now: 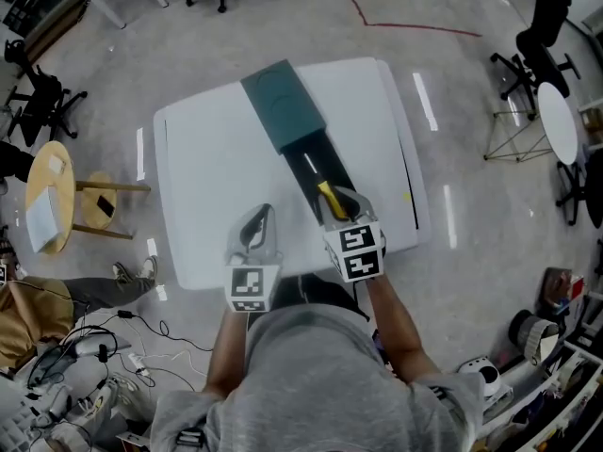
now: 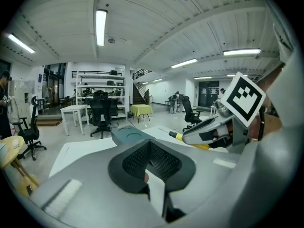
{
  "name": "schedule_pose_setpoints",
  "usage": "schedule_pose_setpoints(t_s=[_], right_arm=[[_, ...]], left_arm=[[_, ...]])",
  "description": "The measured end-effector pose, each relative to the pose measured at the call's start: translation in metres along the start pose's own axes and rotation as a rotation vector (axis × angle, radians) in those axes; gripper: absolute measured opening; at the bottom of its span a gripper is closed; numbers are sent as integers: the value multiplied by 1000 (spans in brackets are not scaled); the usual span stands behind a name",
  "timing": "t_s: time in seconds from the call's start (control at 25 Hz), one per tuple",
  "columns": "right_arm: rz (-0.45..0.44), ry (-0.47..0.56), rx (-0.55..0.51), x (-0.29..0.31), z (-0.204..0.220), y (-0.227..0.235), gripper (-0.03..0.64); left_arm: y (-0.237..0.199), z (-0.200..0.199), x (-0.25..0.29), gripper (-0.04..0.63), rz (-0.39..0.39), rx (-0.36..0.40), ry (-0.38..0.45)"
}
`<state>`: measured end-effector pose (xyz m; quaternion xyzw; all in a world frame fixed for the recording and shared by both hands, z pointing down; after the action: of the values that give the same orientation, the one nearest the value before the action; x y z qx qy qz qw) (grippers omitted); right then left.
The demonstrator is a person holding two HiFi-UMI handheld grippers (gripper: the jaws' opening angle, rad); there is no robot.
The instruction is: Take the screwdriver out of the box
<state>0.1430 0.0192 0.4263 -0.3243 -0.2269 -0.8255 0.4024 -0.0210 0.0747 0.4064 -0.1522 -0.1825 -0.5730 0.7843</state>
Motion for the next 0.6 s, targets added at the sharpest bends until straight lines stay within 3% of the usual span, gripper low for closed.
schedule_pose_setpoints(t_s=[0.6], right_arm=[[-127, 26, -102, 18, -31, -57, 80]], left_arm=[[-44, 8, -41, 12, -152, -56, 32]])
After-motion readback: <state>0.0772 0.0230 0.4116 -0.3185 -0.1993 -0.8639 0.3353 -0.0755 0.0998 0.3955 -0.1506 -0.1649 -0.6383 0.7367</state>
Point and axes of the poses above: the fingertips, and each gripper's own axes: x forward along the fingers, y to its right, z out of its underside, the point moved 7 cm from there along -x, backward along the fingers, and after that the axes turned 6 degrees about -y, right-handed, at the moved point
